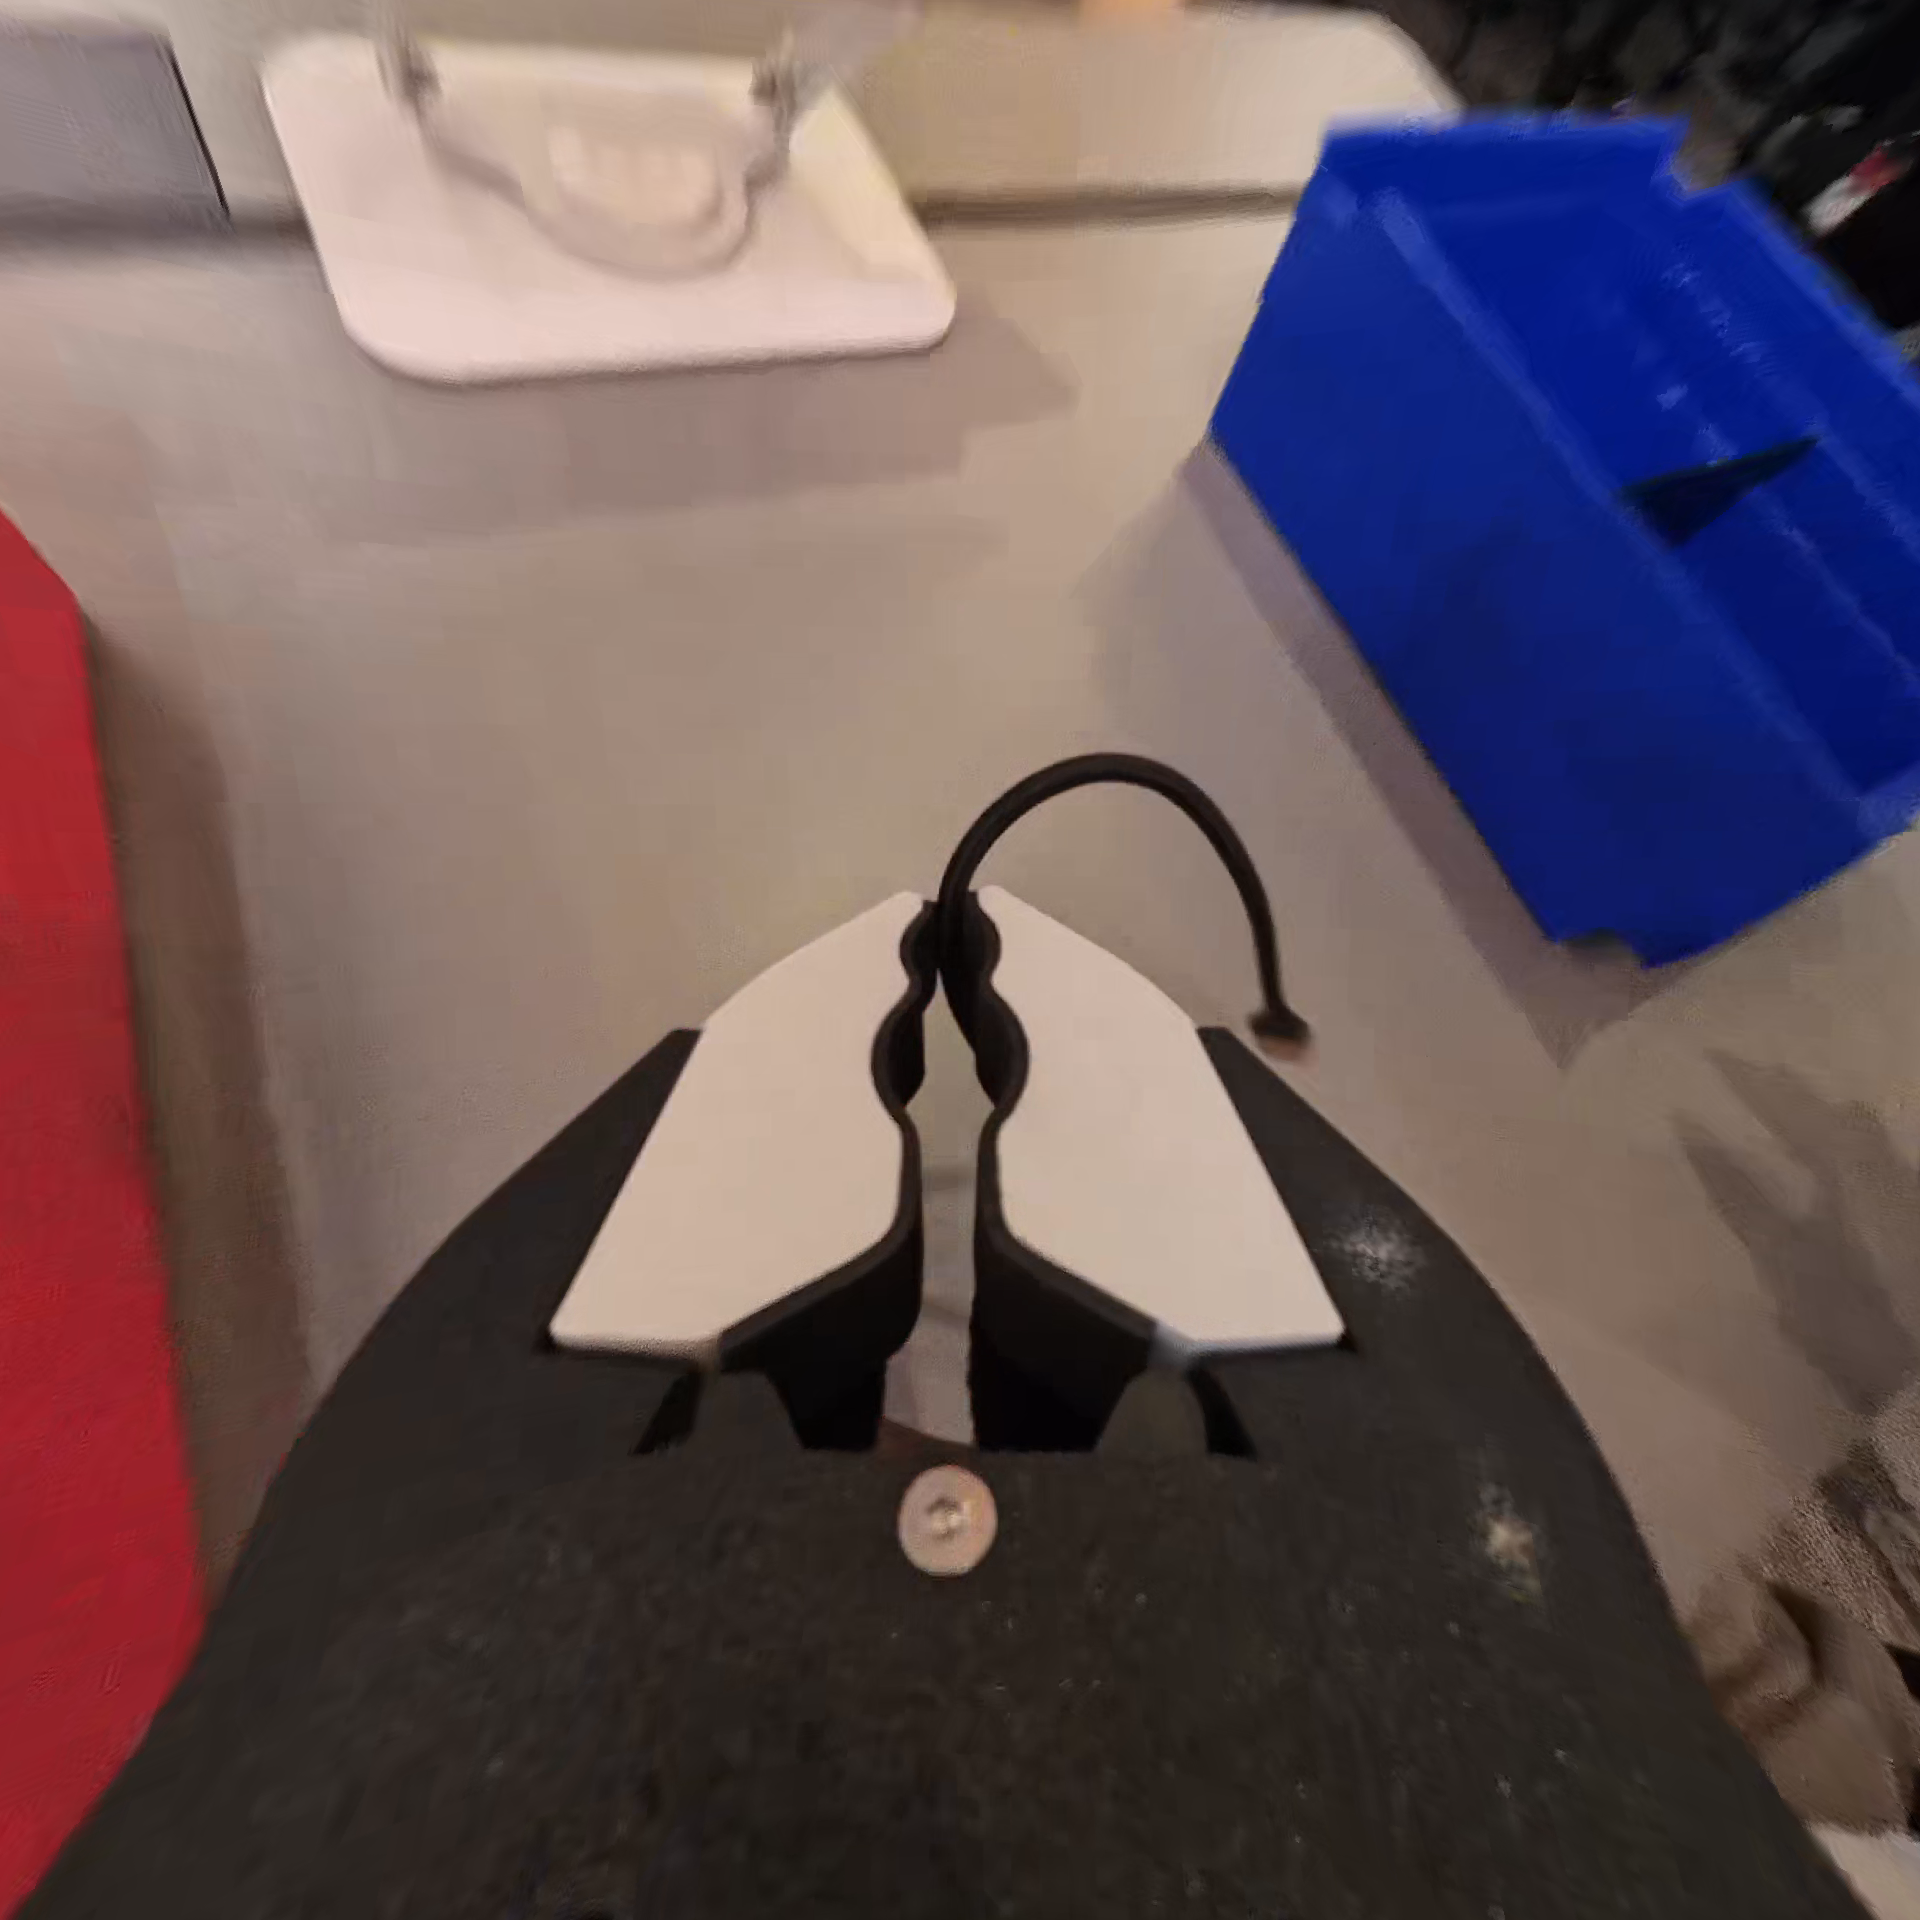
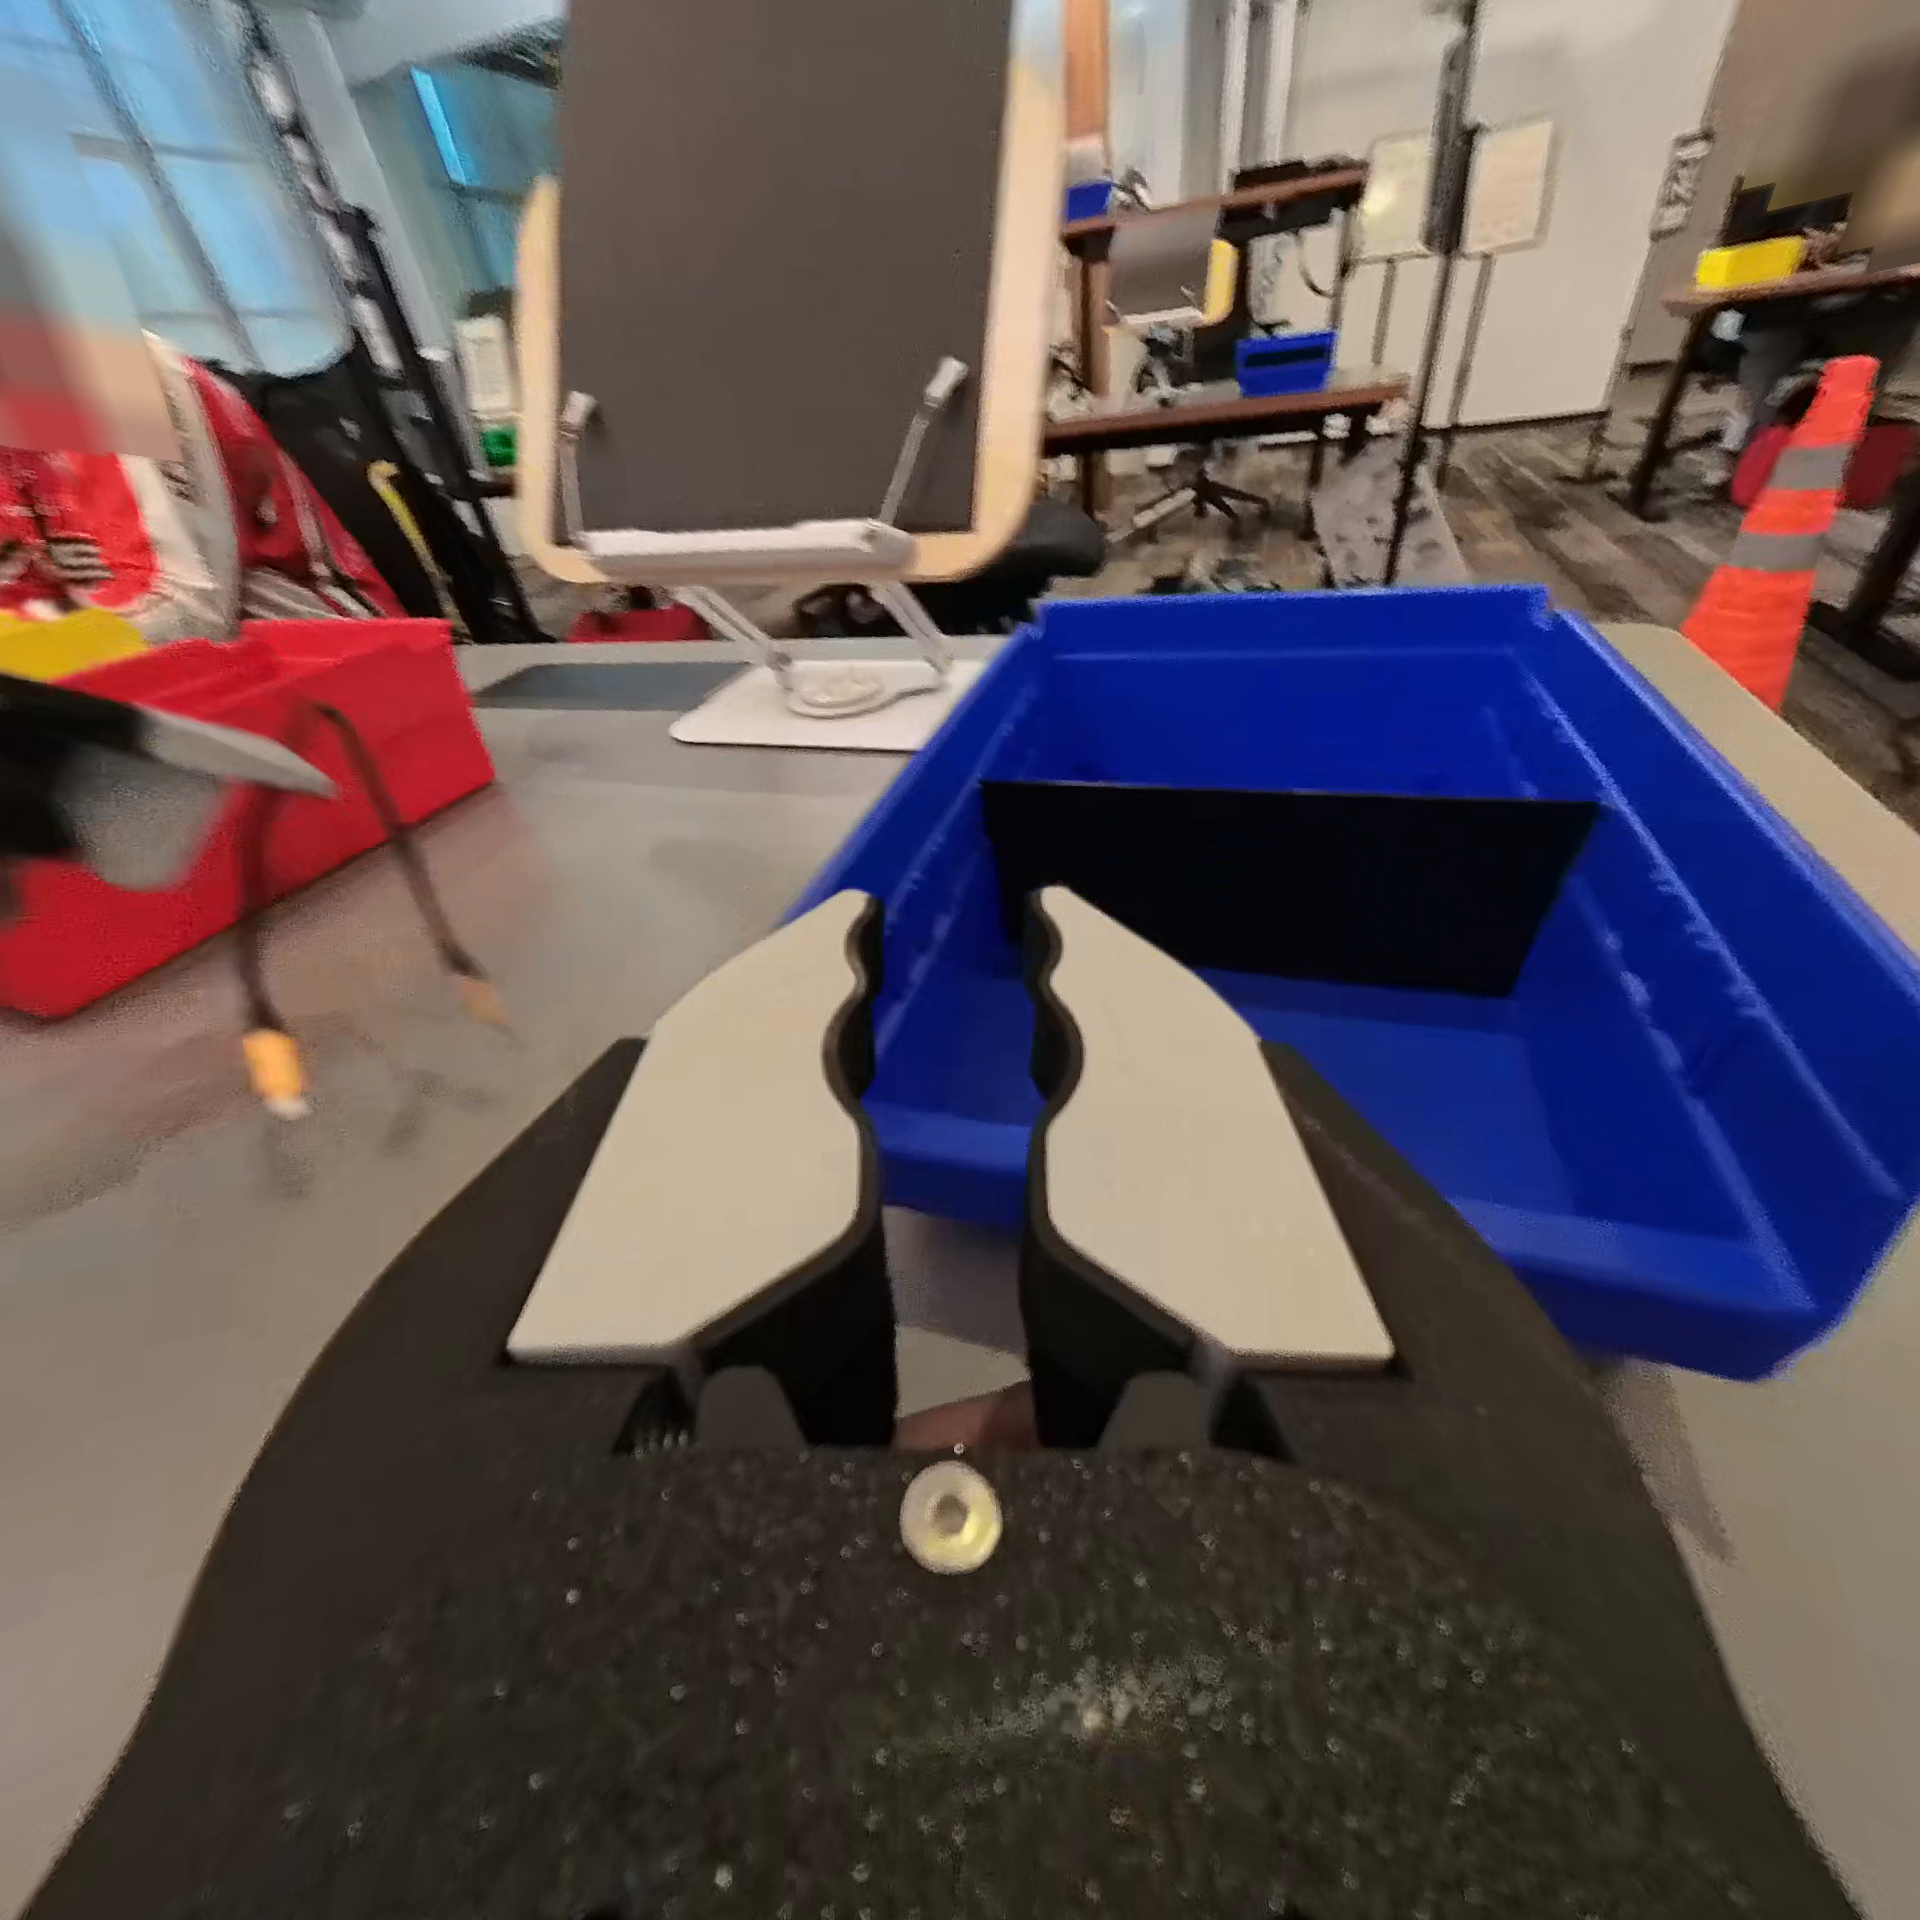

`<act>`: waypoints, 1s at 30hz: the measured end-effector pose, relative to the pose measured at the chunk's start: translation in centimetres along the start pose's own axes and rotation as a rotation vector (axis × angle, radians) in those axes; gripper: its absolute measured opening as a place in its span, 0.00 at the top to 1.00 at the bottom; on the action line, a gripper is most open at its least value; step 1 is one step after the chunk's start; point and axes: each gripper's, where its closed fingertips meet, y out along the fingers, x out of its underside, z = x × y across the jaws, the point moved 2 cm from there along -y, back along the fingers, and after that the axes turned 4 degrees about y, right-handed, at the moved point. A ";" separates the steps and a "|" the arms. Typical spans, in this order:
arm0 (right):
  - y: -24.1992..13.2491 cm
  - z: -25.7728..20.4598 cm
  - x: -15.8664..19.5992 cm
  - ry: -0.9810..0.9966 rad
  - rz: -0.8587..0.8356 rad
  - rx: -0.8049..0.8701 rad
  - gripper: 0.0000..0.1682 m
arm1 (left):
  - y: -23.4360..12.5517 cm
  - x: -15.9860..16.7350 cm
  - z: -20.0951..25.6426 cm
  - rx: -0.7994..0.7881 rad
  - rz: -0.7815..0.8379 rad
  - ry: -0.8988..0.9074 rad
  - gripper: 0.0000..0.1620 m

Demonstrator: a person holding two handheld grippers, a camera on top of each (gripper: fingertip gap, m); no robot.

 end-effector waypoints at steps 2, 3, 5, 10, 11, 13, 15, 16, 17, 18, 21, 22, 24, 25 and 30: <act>0.2 -2.0 0.0 -0.017 0.005 -0.080 0.87 | 1.6 2.8 0.7 -0.040 -0.043 -0.026 0.98; 0.3 -3.0 0.2 -0.028 0.001 -0.115 0.87 | 2.1 4.0 1.1 -0.047 -0.065 -0.034 0.98; 0.9 -5.1 0.8 -0.048 -0.018 -0.189 0.87 | 2.3 5.6 1.2 -0.082 -0.093 -0.039 0.98; 2.1 -9.4 2.7 -0.065 -0.082 -0.330 0.87 | 0.8 7.1 0.5 -0.072 -0.112 -0.040 0.81; 2.2 -10.0 3.0 -0.069 -0.095 -0.346 0.87 | -0.1 6.8 0.1 -0.058 -0.090 -0.045 0.80; 2.5 -10.6 3.4 -0.076 -0.108 -0.367 0.87 | -2.3 5.5 -0.9 -0.028 -0.036 -0.039 0.80; 2.7 -10.9 3.6 -0.079 -0.117 -0.377 0.87 | -5.0 3.0 -2.8 0.006 0.041 0.020 0.80; 2.7 -10.8 3.7 -0.079 -0.120 -0.376 0.87 | -6.5 1.5 -4.3 0.001 0.079 0.063 0.82; 2.8 -10.7 3.8 -0.078 -0.121 -0.374 0.87 | -7.9 -0.2 -6.1 -0.013 0.116 0.115 0.83; 2.8 -10.6 3.8 -0.076 -0.124 -0.371 0.87 | -9.0 -1.9 -8.0 -0.029 0.143 0.178 0.82; 2.9 -10.3 3.8 -0.062 -0.127 -0.368 0.87 | -9.9 -5.5 -14.1 -0.104 0.089 0.397 0.81; 3.0 -10.3 3.8 -0.057 -0.126 -0.367 0.87 | -9.3 -6.2 -16.3 -0.147 0.033 0.455 0.80; 3.0 -10.3 3.7 -0.042 -0.124 -0.367 0.87 | -7.1 -7.2 -20.6 -0.229 -0.103 0.548 0.78; 3.1 -10.3 3.7 -0.035 -0.125 -0.367 0.87 | -5.8 -7.4 -23.0 -0.306 -0.187 0.576 0.77; 3.4 -10.3 4.1 -0.039 -0.151 -0.353 0.87 | 0.9 -6.1 -28.8 -0.451 -0.541 0.630 0.74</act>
